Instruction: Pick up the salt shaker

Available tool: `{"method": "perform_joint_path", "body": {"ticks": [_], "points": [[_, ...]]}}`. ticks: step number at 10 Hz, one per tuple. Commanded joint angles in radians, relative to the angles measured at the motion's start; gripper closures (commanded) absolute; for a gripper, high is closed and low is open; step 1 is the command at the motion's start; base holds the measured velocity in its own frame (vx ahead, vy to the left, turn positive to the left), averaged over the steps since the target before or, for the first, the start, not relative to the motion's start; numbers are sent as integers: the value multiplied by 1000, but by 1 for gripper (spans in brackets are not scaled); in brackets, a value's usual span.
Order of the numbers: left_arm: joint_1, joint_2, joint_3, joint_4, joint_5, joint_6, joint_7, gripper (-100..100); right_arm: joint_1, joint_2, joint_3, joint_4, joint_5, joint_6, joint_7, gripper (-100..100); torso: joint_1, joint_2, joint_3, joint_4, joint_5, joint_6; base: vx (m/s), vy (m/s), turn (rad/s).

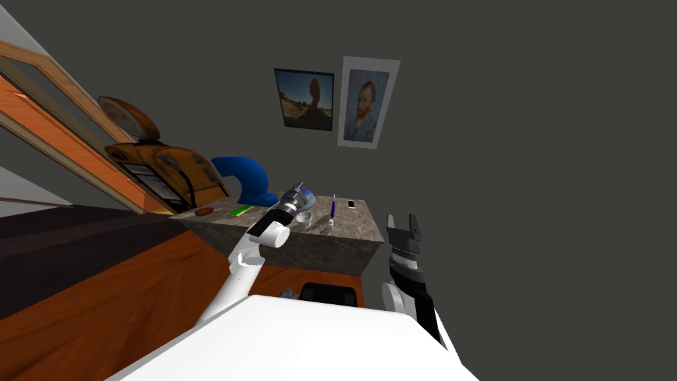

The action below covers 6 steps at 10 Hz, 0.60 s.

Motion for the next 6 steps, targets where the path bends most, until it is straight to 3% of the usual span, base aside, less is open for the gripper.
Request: {"method": "perform_joint_path", "body": {"ticks": [1, 2, 6], "points": [[-1, -3, -7, 2, -4, 50, 5, -100, 0, 0, 0, 0, 0, 0, 0, 0, 0, 0, 0, 0, 0, 0, 19, -48, 14], [-1, -3, -7, 2, -4, 54, 5, -100, 0, 0, 0, 0, 0, 0, 0, 0, -1, 0, 0, 0, 0, 0, 9, -32, 9], [7, -13, -33, 6, -16, 187, 15, -100, 0, 0, 0, 0, 0, 0, 0, 0, -1, 0, 0, 0, 0, 0, 16, -40, 17]]}}
